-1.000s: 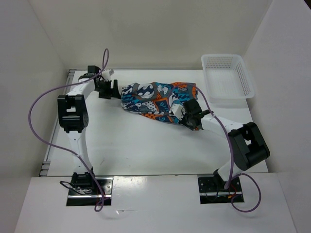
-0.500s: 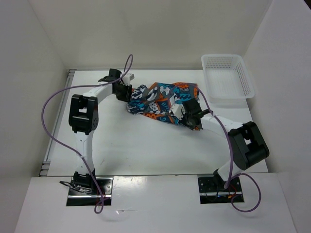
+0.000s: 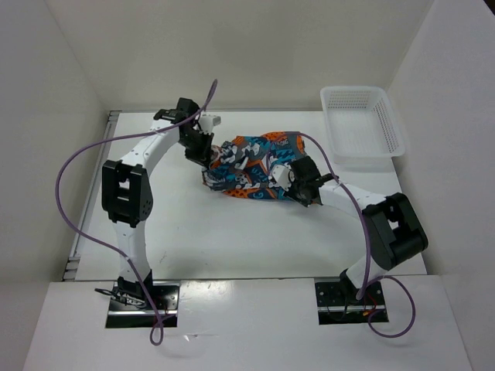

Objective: Fold and stack the shorts
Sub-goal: Fold the shorts

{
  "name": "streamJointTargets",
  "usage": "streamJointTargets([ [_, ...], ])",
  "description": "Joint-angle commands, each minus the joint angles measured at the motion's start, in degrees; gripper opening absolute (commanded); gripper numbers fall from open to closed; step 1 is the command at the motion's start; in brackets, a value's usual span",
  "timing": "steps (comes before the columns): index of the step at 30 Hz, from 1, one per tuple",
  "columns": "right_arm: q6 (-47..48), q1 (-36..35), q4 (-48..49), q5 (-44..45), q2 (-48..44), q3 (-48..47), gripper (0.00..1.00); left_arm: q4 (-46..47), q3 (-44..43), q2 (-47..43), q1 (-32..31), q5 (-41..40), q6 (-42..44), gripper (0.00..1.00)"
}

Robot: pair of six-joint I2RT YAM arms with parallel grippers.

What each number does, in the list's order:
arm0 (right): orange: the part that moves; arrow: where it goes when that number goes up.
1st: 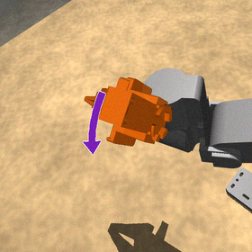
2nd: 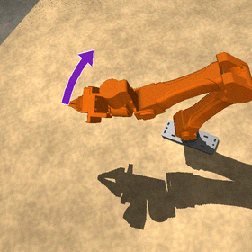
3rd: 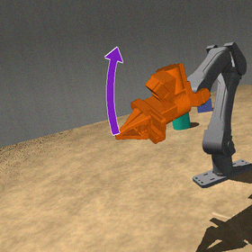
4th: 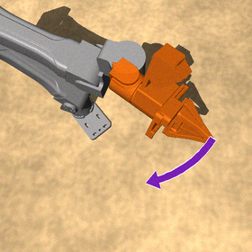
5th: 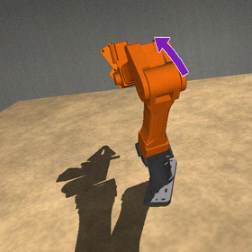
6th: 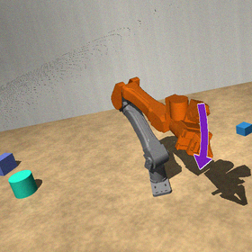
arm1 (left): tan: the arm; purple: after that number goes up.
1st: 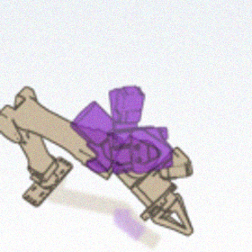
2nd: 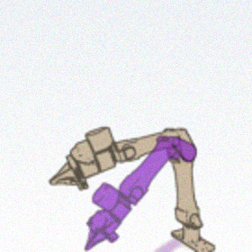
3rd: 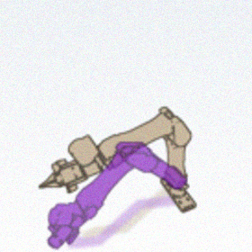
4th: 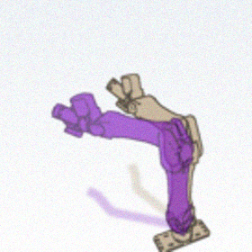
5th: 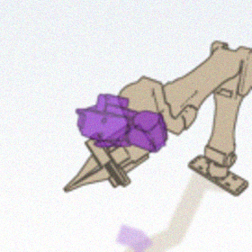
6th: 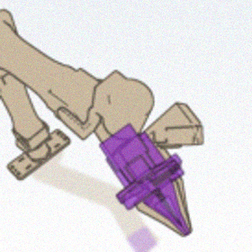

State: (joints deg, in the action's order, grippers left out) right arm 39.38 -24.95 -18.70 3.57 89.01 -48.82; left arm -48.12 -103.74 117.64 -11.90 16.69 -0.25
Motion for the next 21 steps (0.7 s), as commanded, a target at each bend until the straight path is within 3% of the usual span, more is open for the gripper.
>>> streamJointTargets([
  [1,1.1,0.2,0.9,-1.3,1.4,-3.0,0.0,-20.4,-2.1,-0.3,-4.3,15.1,0.3,0.01],
  [2,1.8,0.2,1.4,-1.3,1.4,-3.6,0.0,-22.0,-0.8,-0.3,-5.4,19.7,0.3,0.18],
  [3,1.8,0.2,1.4,-1.3,1.4,-3.7,0.0,-23.5,-0.2,0.9,-6.5,24.9,0.3,0.28],
  [10,2.5,0.2,1.4,-0.1,0.8,-3.7,0.0,-26.0,0.3,1.8,-14.3,30.9,0.3,0.6],
  [21,4.0,0.2,1.4,0.4,-0.3,0.2,0.0,-24.1,-1.2,-12.9,-7.7,26.1,0.3,0.68],
])
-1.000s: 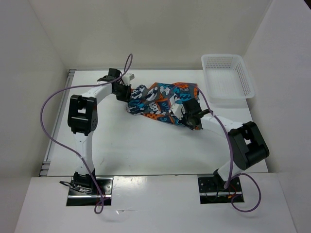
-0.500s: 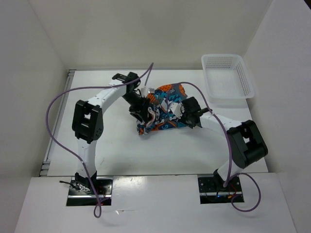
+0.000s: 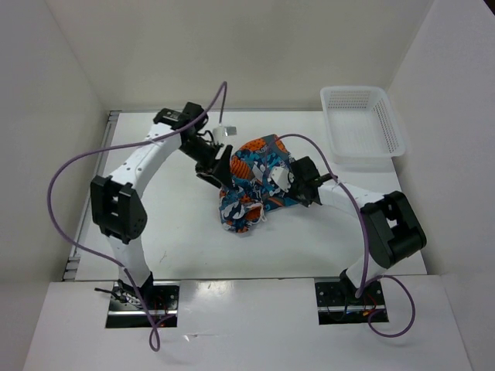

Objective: Fold and stack the shorts
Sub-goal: Fold the shorts

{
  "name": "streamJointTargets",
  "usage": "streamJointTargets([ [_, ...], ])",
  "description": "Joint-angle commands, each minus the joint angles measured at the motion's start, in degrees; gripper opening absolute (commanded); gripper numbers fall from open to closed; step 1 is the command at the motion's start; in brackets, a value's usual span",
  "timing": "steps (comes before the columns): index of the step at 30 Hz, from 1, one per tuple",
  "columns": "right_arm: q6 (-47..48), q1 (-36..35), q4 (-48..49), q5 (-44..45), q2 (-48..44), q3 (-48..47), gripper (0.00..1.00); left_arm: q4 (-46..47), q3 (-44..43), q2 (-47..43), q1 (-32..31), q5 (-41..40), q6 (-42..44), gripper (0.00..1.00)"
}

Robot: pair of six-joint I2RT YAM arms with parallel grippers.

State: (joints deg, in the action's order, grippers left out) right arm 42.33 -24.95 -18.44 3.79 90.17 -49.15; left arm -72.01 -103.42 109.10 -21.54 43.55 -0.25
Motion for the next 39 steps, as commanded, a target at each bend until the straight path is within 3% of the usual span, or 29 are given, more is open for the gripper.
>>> streamJointTargets([
  [1,1.1,0.2,1.1,0.2,-1.5,1.1,0.0,3.4,-0.7,-5.6,2.6,-1.9,0.3,0.7],
  [5,1.6,0.2,1.1,0.2,-2.0,1.7,0.0,14.6,7.1,-6.8,3.2,-15.0,0.3,0.8],
  [7,2.1,0.2,1.6,0.2,-2.0,1.7,0.0,19.4,8.6,-6.8,3.2,-15.1,0.3,0.83],
  [10,2.1,0.2,1.6,0.7,-2.0,2.2,0.0,24.6,9.1,-5.0,1.8,-14.9,0.3,0.95],
  [16,2.1,0.2,1.1,0.7,-3.2,2.2,0.0,33.5,10.2,-0.3,0.1,-22.5,0.3,0.95],
  [21,1.6,0.2,1.1,0.7,-3.8,3.3,0.0,29.7,12.4,1.8,-0.4,-19.3,0.3,0.82],
  [25,1.6,0.2,1.6,0.7,-3.8,3.3,0.0,27.7,16.7,-0.2,-0.4,-17.1,0.3,0.81],
  [30,1.6,0.2,2.2,0.7,-3.3,3.3,0.0,27.7,19.7,-0.6,-1.1,-13.9,0.3,0.66],
  [32,1.6,0.2,2.2,1.2,-3.2,2.7,0.0,27.0,19.0,-0.6,-1.1,-12.5,0.3,0.68],
  [35,1.6,0.2,2.2,1.2,-3.2,2.7,0.0,27.0,17.4,-2.5,0.5,-12.5,0.3,0.82],
  [39,1.6,0.2,1.6,1.2,-3.8,3.3,0.0,26.5,14.7,-7.0,1.7,-11.8,0.3,0.84],
])
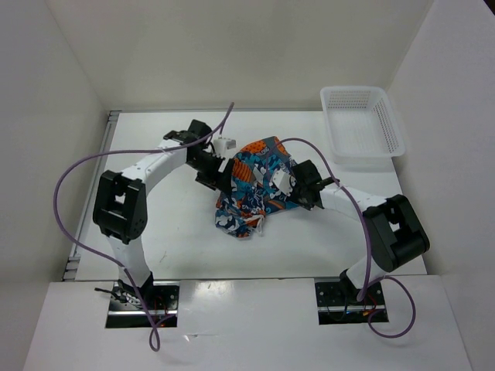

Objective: Fold and stack the shorts
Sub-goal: Fold the shorts

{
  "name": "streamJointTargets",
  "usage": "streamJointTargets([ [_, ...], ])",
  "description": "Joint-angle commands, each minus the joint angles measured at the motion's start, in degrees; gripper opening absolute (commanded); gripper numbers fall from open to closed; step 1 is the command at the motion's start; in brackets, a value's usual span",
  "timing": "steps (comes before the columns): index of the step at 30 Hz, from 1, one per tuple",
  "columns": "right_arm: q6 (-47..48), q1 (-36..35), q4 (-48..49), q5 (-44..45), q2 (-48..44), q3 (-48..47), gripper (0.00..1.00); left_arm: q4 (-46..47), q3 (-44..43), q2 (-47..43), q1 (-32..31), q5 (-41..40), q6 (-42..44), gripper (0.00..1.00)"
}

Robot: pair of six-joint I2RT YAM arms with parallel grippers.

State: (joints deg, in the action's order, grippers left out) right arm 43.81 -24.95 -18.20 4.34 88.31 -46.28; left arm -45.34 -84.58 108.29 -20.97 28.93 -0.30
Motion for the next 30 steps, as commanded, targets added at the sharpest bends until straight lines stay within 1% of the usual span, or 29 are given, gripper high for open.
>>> streamJointTargets([
  [1,0.1,0.2,1.3,0.7,-1.9,0.4,0.0,-2.4,-4.2,-6.9,1.1,2.8,0.3,0.84],
  [3,0.1,0.2,1.3,0.7,-2.4,0.4,0.0,-4.6,-4.7,-7.5,-0.9,-0.7,0.3,0.84],
  [5,0.1,0.2,1.3,0.7,-2.4,0.4,0.0,-4.6,-1.8,-6.9,-2.1,-5.4,0.3,0.84],
  [8,0.1,0.2,1.3,0.7,-2.4,0.4,0.0,-4.6,0.3,-5.6,-4.2,-10.4,0.3,0.84],
  [11,0.7,0.2,1.3,0.7,-2.4,0.4,0.0,-4.0,0.9,-4.1,-6.4,-11.4,0.3,0.85],
  [16,0.7,0.2,1.3,0.7,-2.4,0.4,0.0,-1.9,2.1,-2.4,-7.1,-15.8,0.3,0.85],
  [18,0.7,0.2,1.3,0.7,-2.4,0.4,0.0,0.2,2.8,-2.4,-7.1,-18.4,0.3,0.82],
  [19,0.7,0.2,1.3,0.7,-2.4,0.4,0.0,1.0,3.5,-1.8,-7.1,-19.0,0.3,0.78],
  [20,0.7,0.2,1.3,0.7,-2.4,0.9,0.0,1.6,3.5,-1.8,-6.4,-19.0,0.3,0.6],
  [22,0.7,0.2,1.3,0.7,-3.0,0.9,0.0,1.6,3.5,-1.0,-3.8,-16.4,0.3,0.4],
  [23,0.7,0.2,1.3,0.7,-3.0,1.5,0.0,1.6,3.5,-0.4,-2.8,-15.2,0.3,0.18],
  [24,0.7,0.2,0.6,0.7,-3.0,1.5,0.0,1.1,3.5,-0.4,-1.8,-12.8,0.3,0.08],
  [25,0.7,0.2,0.6,0.7,-3.5,1.5,0.0,1.0,3.5,-0.4,0.6,-11.2,0.3,0.01],
  [26,0.7,0.2,0.6,0.7,-3.5,1.5,0.0,-0.3,4.2,-0.4,1.8,-8.9,0.3,0.0],
  [27,0.1,0.2,0.6,0.7,-3.5,1.5,0.0,-1.6,4.2,-0.4,3.2,-3.2,0.3,0.0],
  [28,-0.5,0.2,0.6,0.1,-4.0,1.5,0.0,-4.3,4.2,0.3,6.5,-0.2,0.3,0.0],
  [29,-1.7,0.2,-0.2,0.1,-4.0,0.4,0.0,-5.8,3.5,0.3,8.5,2.7,0.3,0.0],
  [30,-2.2,0.2,-0.8,-1.3,-4.0,-1.9,0.0,-6.9,2.7,1.3,10.8,5.4,0.3,0.0],
])
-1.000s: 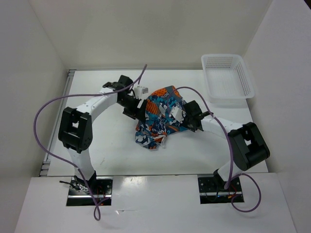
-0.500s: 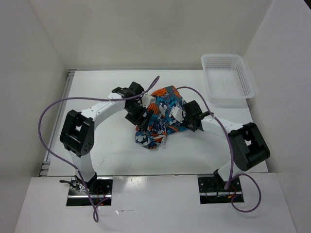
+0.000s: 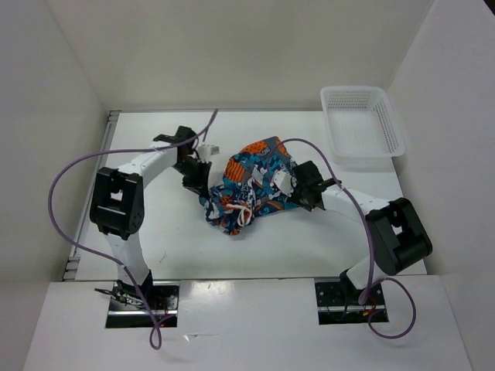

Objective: Fold and stack the shorts
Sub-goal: Fold the shorts

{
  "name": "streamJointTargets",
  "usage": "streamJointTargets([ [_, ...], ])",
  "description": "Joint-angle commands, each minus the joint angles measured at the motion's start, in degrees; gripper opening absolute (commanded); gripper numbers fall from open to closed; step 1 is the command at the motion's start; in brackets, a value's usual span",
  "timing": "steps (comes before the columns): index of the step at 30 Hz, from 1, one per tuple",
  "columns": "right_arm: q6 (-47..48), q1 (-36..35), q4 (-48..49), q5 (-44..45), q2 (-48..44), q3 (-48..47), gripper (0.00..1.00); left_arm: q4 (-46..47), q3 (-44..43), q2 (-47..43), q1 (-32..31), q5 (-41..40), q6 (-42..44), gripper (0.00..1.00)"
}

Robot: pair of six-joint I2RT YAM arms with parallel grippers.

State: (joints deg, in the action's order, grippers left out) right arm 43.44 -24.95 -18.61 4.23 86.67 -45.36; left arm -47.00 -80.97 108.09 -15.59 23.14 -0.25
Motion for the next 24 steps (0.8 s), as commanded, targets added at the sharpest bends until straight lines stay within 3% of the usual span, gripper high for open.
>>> streamJointTargets([
  [1,-2.6,0.2,-1.9,-2.0,-2.4,-4.4,0.0,-6.8,-0.9,2.0,7.9,15.8,0.3,0.0],
  [5,-5.8,0.2,-3.7,-4.2,-1.3,-11.1,0.0,-6.2,-2.0,6.7,23.8,22.3,0.3,0.0],
  [11,-7.8,0.2,-4.2,-5.4,1.5,-19.0,0.0,-4.5,0.3,11.3,36.5,28.2,0.3,0.0],
  [18,-9.0,0.2,-6.0,-5.4,5.3,-29.8,0.0,-5.6,-0.2,11.3,38.5,27.5,0.3,0.0],
  [24,-9.6,1.2,-6.5,-2.3,8.9,-42.1,0.0,-13.2,-8.2,11.8,39.1,23.6,0.3,0.0],
])
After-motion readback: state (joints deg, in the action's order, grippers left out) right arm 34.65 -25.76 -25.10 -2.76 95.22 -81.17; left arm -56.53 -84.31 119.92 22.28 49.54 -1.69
